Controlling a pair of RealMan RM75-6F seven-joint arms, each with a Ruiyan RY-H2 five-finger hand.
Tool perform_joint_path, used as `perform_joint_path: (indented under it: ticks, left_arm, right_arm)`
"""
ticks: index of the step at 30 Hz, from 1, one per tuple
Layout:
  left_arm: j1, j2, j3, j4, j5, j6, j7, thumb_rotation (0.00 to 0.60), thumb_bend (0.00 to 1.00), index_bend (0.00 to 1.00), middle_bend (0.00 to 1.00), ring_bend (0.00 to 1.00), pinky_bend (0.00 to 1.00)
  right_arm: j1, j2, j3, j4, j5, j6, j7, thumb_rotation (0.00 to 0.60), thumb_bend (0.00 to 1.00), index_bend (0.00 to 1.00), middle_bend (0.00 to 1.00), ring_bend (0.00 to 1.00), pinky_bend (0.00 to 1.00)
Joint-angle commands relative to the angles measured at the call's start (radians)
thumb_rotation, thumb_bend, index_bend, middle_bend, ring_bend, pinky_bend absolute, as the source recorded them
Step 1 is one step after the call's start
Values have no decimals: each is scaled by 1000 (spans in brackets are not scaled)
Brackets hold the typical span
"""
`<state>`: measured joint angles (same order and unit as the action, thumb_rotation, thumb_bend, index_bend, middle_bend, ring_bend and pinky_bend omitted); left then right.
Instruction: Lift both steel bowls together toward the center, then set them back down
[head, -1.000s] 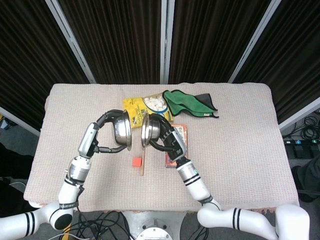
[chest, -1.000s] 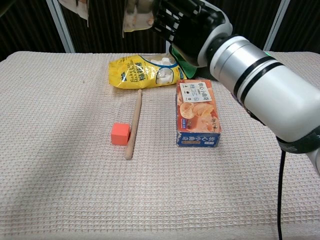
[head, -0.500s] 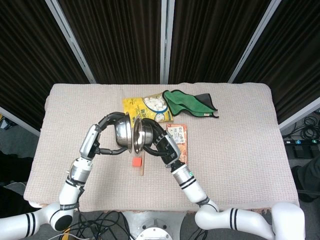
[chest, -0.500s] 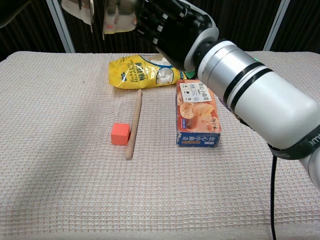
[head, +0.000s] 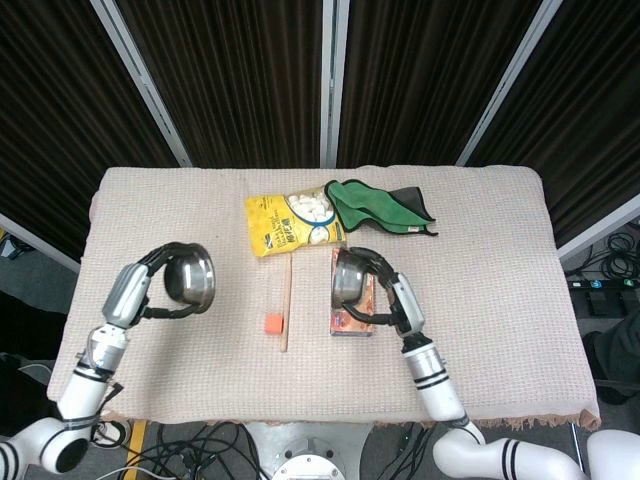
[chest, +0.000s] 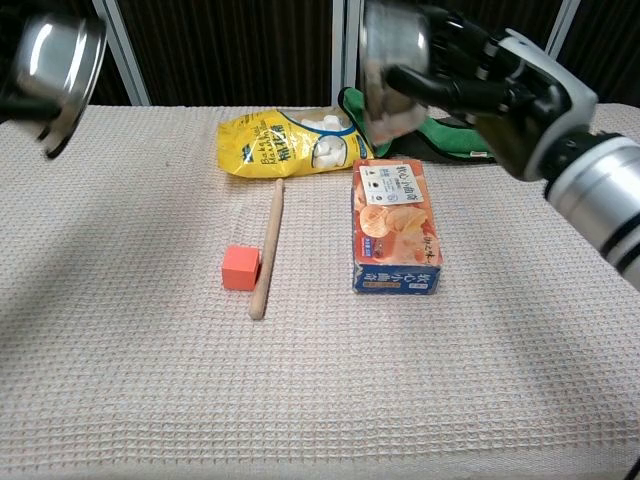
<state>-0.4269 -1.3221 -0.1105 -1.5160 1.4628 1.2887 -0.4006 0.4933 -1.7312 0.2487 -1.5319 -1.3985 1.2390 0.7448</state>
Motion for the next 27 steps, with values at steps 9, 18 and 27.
perform_joint_path:
  ticks: [9, 18, 27]
  left_arm:
    - [20, 43, 110, 156, -50, -197, 184, 600, 155, 462, 446, 393, 562]
    - [-46, -38, 114, 264, -15, -300, 149, 600, 156, 465, 446, 393, 563]
    - [-73, -85, 127, 305, -22, -365, 192, 600, 67, 30, 14, 11, 158]
  right_arm:
    - [-291, 245, -247, -156, 155, 186, -810, 600, 248, 471, 380, 340, 477]
    - [-285, 231, -221, -157, 238, 119, -929, 600, 267, 471, 379, 341, 477]
    - [-258, 216, -177, -135, 263, 49, -930, 600, 150, 204, 205, 156, 308]
